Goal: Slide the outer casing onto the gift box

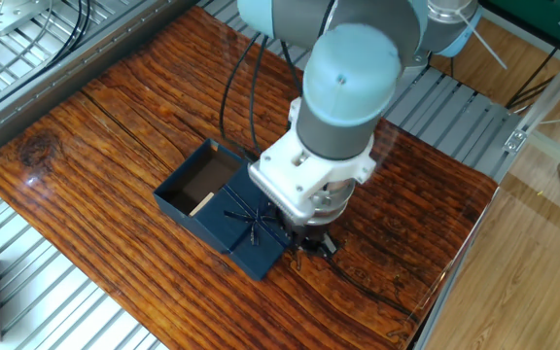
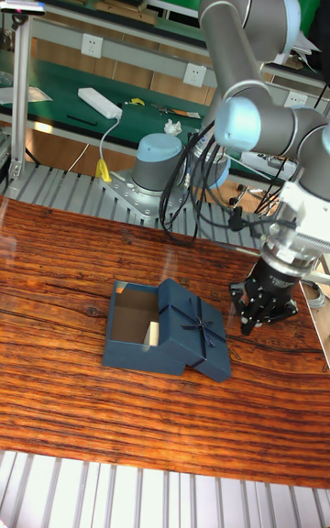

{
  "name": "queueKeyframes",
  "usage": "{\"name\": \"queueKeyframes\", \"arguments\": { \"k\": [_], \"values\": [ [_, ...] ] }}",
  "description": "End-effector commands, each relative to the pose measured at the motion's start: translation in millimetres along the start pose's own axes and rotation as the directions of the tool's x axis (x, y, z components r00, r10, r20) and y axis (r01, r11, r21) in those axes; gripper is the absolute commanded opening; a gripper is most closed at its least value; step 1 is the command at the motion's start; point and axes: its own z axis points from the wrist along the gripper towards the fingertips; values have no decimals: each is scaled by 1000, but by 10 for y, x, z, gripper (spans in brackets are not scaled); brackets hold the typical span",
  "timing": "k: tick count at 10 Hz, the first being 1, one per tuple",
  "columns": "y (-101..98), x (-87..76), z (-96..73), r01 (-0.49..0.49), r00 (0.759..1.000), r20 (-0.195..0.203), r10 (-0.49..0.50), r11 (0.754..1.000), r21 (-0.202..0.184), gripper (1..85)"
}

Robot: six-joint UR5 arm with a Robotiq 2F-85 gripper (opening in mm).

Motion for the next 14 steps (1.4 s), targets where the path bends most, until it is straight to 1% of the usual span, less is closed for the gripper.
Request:
{"name": "queueKeyframes", "arguments": {
  "k": [1,2,4,5,8,11,14],
  "values": [
    [14,108,132,0,999,-39,-1,999,-37,10],
    [55,149,151,-7,999,-53,5,999,-48,10],
    [59,174,241,-15,998,-61,12,999,-46,10],
    [49,173,299,-10,998,-60,7,999,-40,10],
    [10,123,452,-2,999,-38,2,1000,-25,10],
    [0,123,478,-1,999,-39,0,1000,-20,10],
    [-76,106,507,3,999,-33,-2,1000,11,10]
  ]
}}
